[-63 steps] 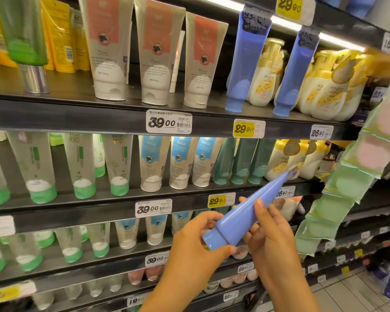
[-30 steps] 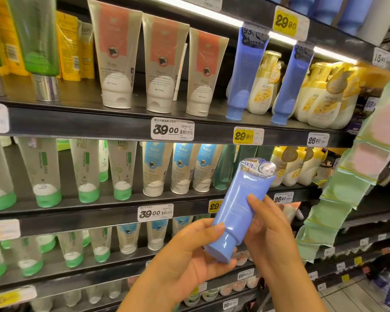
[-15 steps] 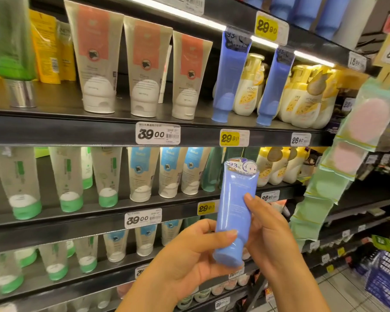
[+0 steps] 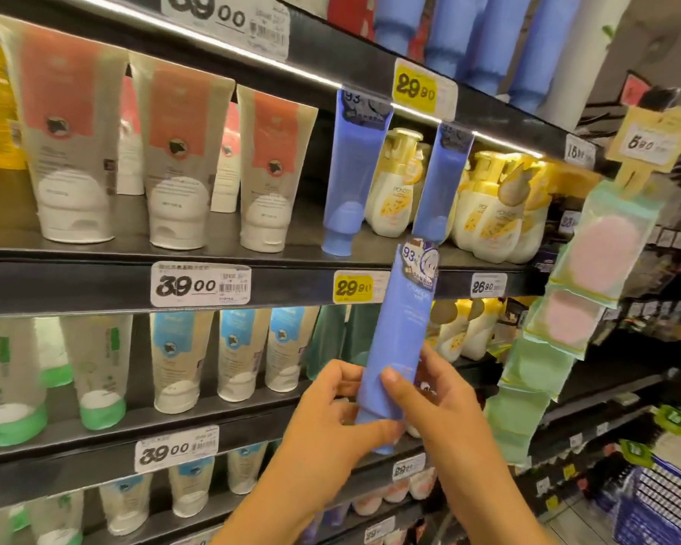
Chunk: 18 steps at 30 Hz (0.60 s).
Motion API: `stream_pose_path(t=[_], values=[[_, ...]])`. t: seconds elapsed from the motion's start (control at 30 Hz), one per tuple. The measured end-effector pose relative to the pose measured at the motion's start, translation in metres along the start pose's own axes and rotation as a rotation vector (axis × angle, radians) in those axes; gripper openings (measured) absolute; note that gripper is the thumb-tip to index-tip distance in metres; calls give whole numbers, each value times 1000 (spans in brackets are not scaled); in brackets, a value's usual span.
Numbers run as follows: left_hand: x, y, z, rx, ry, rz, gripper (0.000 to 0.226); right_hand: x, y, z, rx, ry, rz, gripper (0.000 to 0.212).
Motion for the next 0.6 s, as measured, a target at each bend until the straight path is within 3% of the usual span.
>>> stream_pose_path(t=[0.13, 0.37, 0.47, 0.6], values=[[-16, -2, 14, -42, -50, 123, 43, 3, 5, 24, 23, 8, 64, 53], [-60, -4, 47, -93, -153, 286, 35, 19, 16, 76, 141, 60, 248, 55], [-86, 11, 60, -287, -270, 373, 21, 33, 23, 98, 196, 113, 258, 55], [-116, 26, 76, -530, -435, 570, 27, 52, 28, 128, 222, 213, 226, 42]])
Point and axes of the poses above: each hand's wrist, its own z-axis towards the middle knuckle, its own y-axis out of the back of the hand, x = y × z, the point moved 6 cm from there along z, towards the middle knuckle, and after that the axes turned 1 degree about x, right-handed, at the moved point
